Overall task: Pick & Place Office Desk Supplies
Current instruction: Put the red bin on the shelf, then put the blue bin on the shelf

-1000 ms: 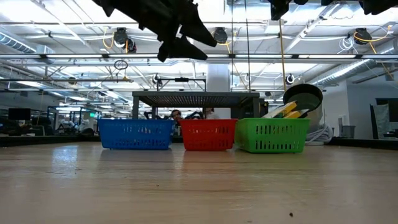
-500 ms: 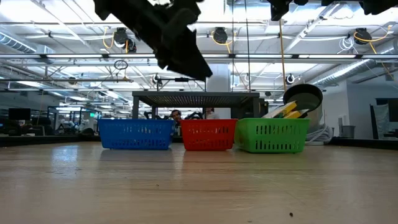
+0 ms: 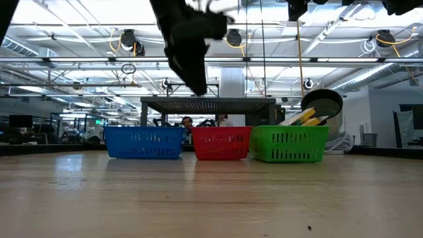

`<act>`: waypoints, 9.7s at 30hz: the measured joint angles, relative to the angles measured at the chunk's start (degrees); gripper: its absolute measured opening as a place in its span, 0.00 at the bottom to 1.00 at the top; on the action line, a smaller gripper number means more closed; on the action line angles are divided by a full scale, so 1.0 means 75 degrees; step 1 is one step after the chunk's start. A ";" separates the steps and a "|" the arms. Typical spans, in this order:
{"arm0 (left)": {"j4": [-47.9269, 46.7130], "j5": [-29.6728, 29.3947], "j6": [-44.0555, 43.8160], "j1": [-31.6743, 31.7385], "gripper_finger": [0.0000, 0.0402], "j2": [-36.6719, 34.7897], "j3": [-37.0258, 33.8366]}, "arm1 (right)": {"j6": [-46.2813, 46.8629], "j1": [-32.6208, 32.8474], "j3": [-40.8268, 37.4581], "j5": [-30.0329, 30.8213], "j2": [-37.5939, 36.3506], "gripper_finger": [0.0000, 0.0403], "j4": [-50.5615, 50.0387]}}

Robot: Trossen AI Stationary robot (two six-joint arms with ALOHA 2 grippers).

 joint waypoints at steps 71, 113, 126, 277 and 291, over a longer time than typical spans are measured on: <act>-0.1518 0.1033 0.0271 0.0492 0.02 0.1616 0.1022 | -0.0023 0.0012 0.0000 0.0773 -0.0540 0.22 -0.1116; -0.2422 0.0176 0.2229 0.1137 0.01 0.0376 0.2001 | -0.0276 -0.0034 0.0000 0.0764 -0.0540 0.22 -0.1020; -0.1477 0.1114 0.3247 0.2286 0.01 0.0488 0.2007 | -0.0691 -0.0308 0.0000 0.0761 -0.0540 0.23 -0.0873; -0.5573 -0.0395 0.4594 -0.0298 0.02 -0.1836 0.1497 | 0.0985 -0.0189 0.0000 -0.0038 -0.1959 0.23 -0.3331; -0.4702 0.0552 -0.4352 0.0037 0.02 -0.1838 0.1497 | 0.1505 -0.0189 0.0003 -0.0040 -0.1959 0.23 -0.3076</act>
